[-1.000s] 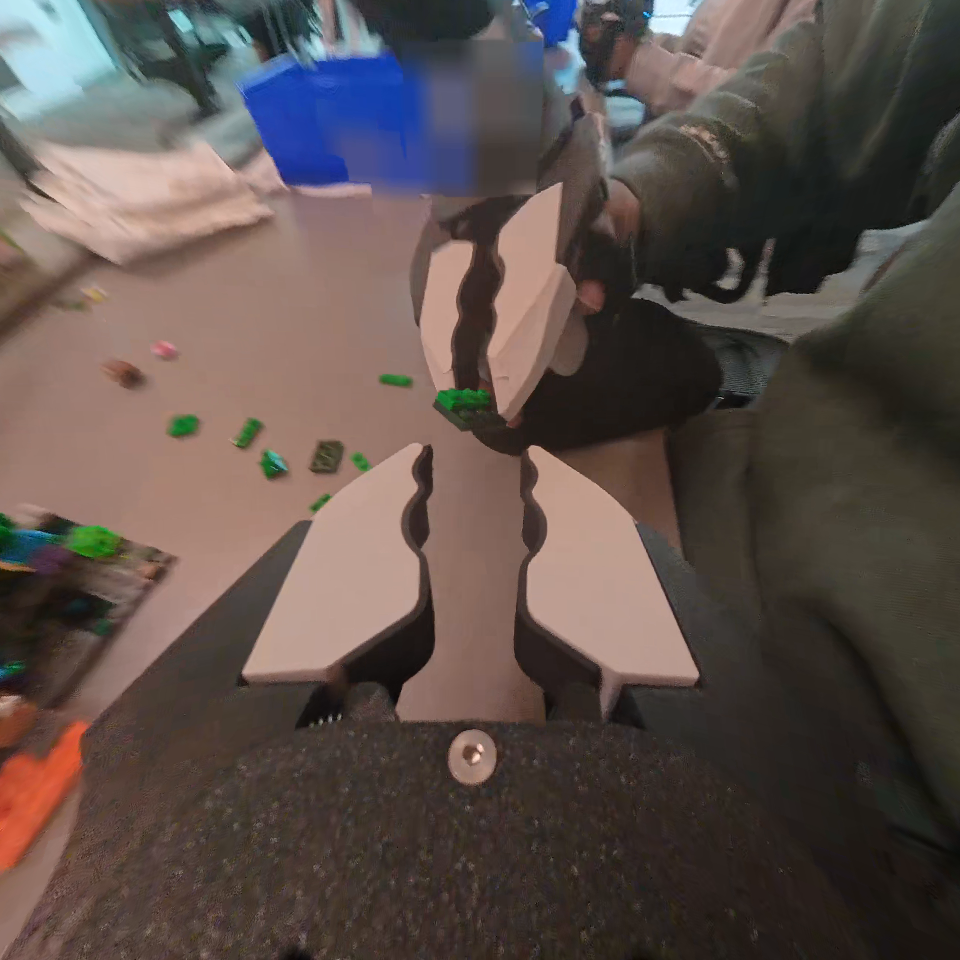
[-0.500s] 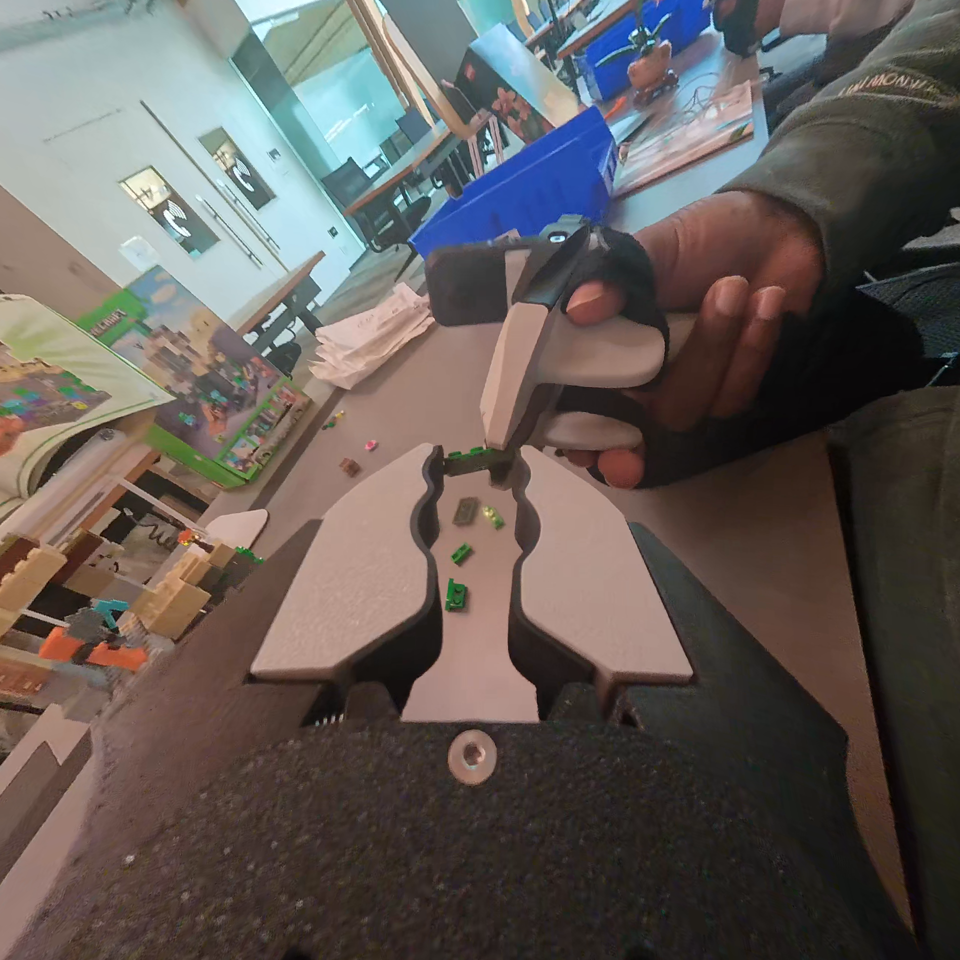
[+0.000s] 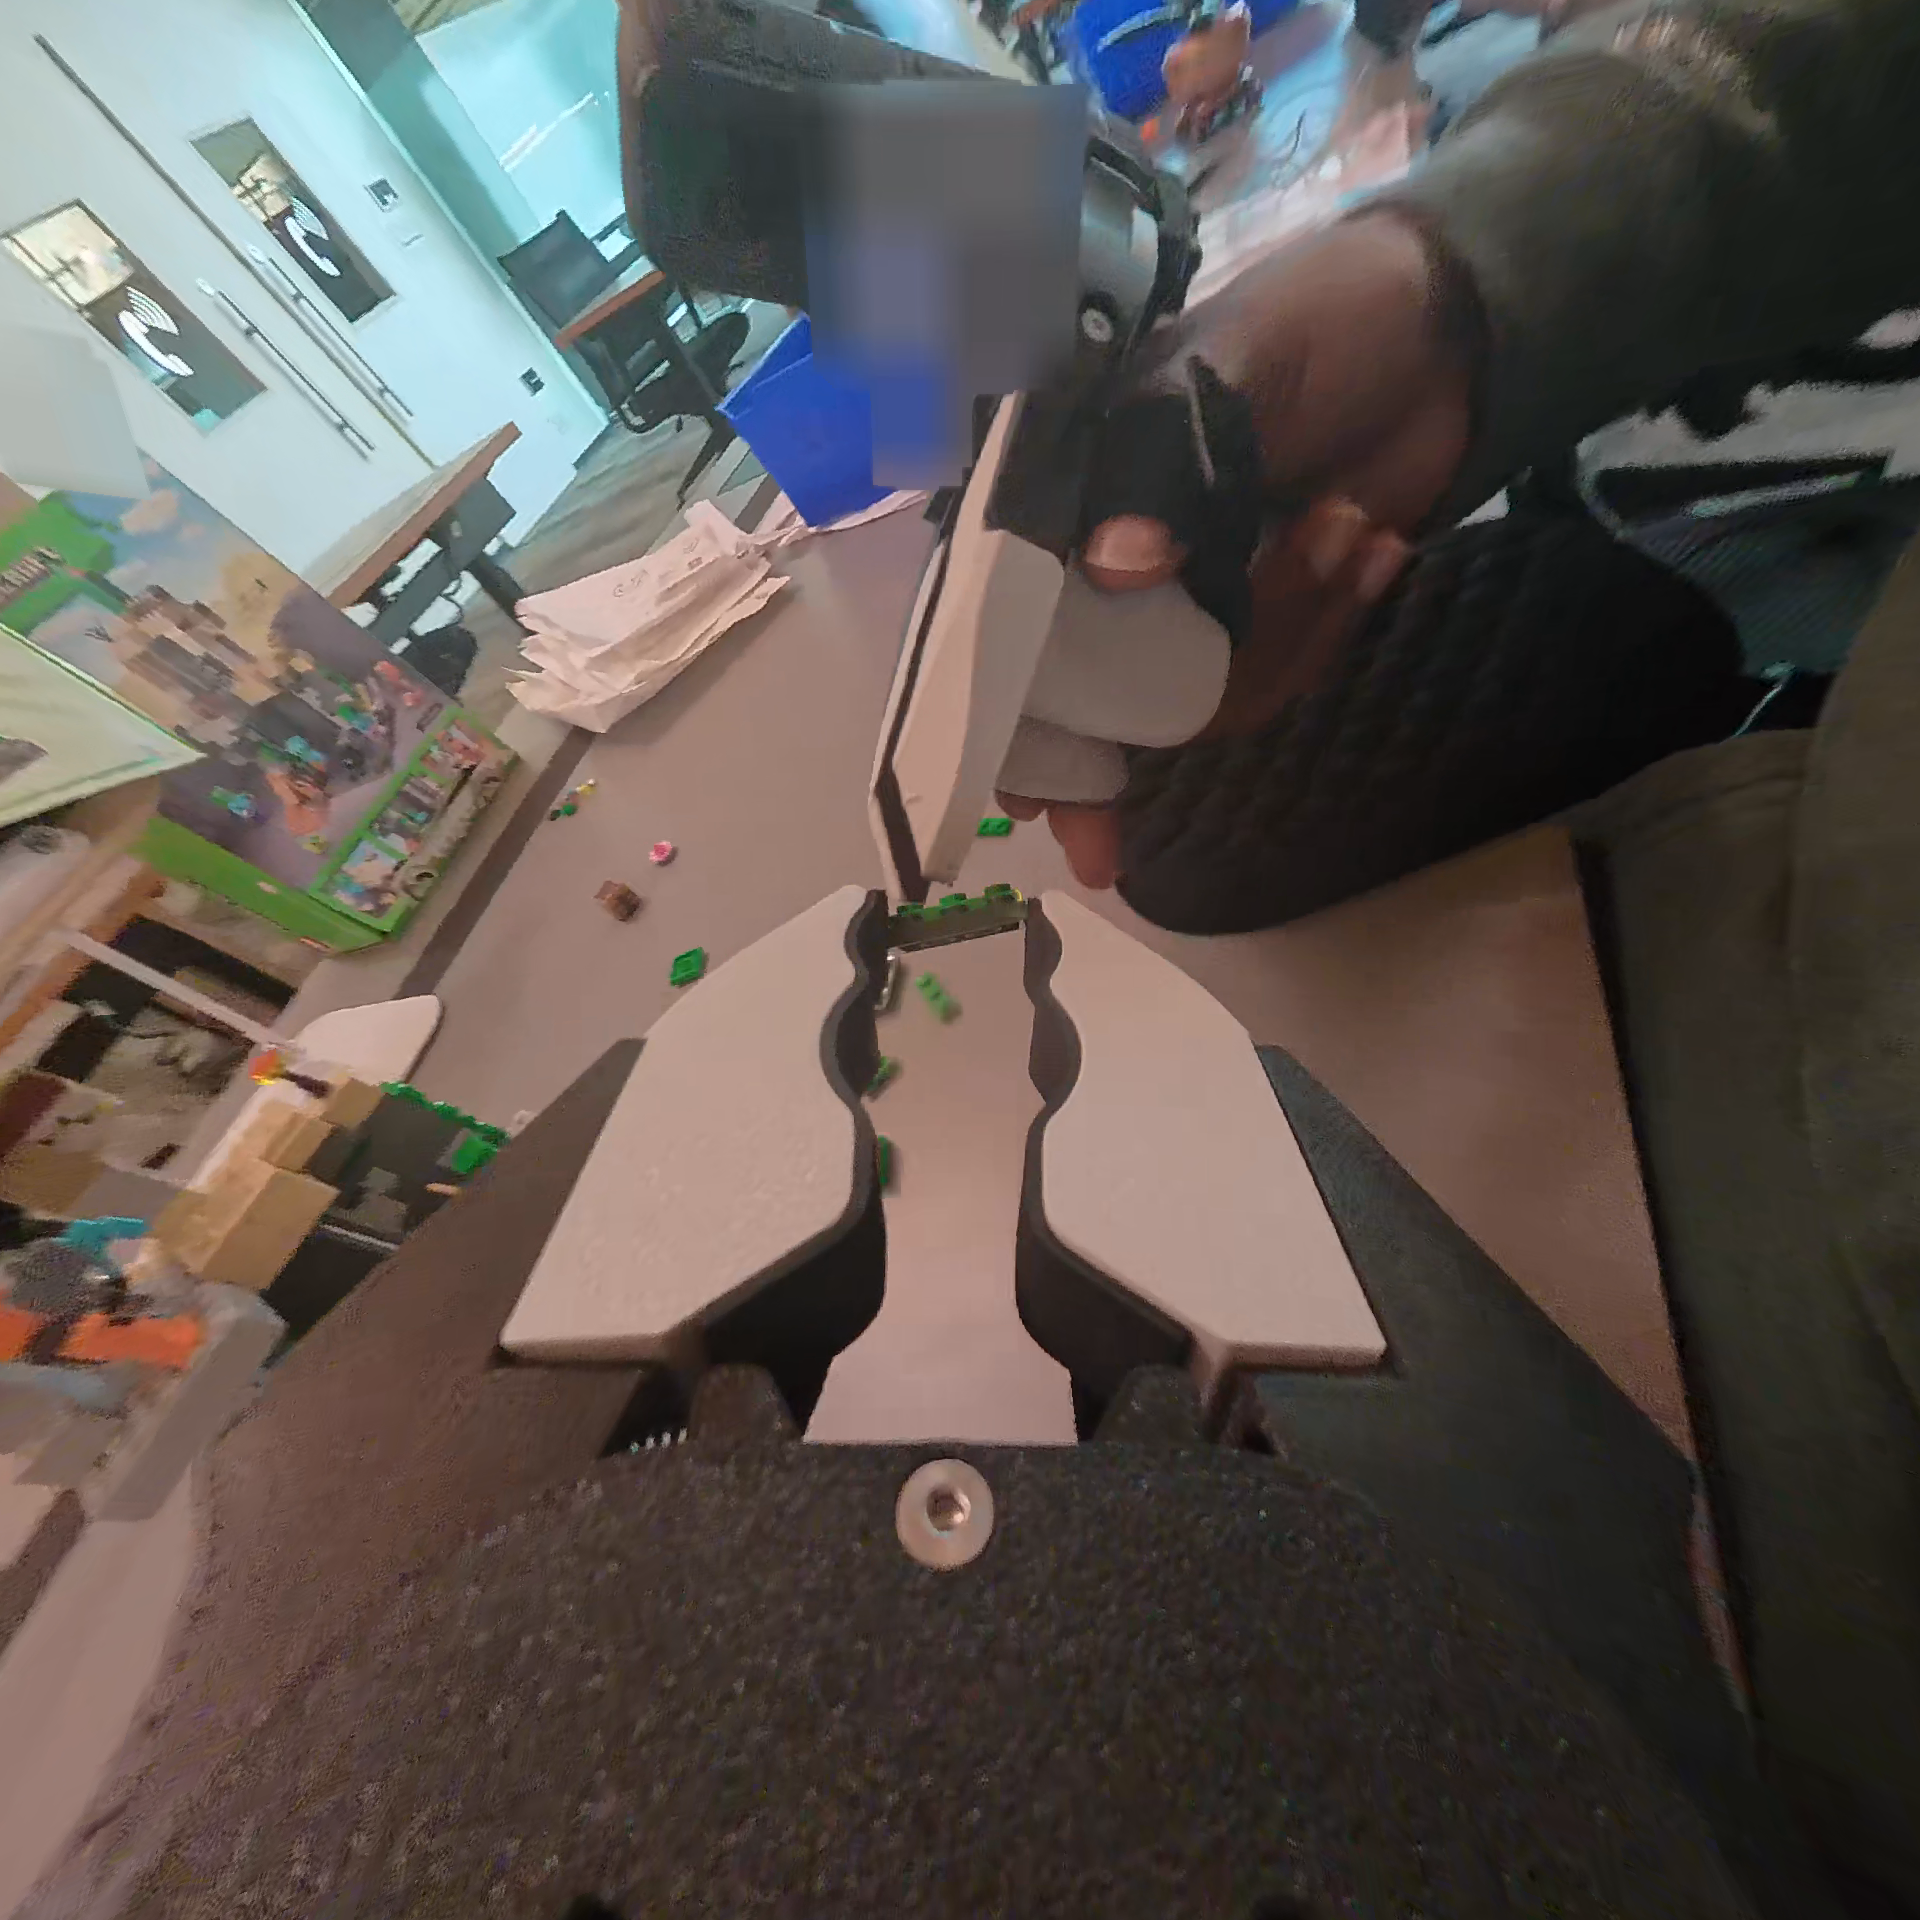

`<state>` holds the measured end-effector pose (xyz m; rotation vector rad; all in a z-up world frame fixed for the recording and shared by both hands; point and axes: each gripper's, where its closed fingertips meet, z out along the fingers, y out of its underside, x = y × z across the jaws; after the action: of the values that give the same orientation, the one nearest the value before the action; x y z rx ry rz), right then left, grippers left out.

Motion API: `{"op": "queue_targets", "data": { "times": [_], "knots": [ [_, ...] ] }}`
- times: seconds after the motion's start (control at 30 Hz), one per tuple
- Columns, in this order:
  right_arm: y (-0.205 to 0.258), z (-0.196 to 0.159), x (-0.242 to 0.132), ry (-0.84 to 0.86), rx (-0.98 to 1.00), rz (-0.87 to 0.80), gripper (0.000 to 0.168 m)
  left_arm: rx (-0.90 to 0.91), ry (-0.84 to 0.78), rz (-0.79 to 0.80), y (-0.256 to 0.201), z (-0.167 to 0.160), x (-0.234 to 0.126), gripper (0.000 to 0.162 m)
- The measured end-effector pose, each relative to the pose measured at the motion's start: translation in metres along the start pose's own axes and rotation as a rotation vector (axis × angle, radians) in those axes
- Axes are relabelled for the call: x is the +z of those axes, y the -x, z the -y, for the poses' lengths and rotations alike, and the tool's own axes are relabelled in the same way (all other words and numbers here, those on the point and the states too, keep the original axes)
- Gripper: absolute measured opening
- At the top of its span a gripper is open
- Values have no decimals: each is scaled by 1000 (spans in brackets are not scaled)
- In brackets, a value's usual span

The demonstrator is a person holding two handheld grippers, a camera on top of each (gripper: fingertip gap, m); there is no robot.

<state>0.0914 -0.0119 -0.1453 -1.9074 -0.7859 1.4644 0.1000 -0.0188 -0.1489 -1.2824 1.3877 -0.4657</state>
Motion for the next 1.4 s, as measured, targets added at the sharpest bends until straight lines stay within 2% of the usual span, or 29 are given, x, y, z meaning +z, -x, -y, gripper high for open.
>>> {"op": "queue_targets", "data": {
  "times": [0.3,0.6,0.83,1.07,1.27,1.4],
  "knots": [
    [-9,-5,2,58,31,-87,8,149,85,47,4,-8,8,25],
    [-15,-22,8,112,168,-45,5,221,92,11,-8,-22,11,24],
    [-12,-23,5,100,218,25,5,238,56,-7,-11,-18,11,24],
    [0,-20,2,74,165,120,4,193,-31,-29,-14,-5,7,24],
    [11,-10,-2,22,161,265,4,65,-149,-65,-11,10,1,24],
    [12,-6,-3,-34,141,294,0,-28,-189,-73,-3,12,-3,24]
  ]
}}
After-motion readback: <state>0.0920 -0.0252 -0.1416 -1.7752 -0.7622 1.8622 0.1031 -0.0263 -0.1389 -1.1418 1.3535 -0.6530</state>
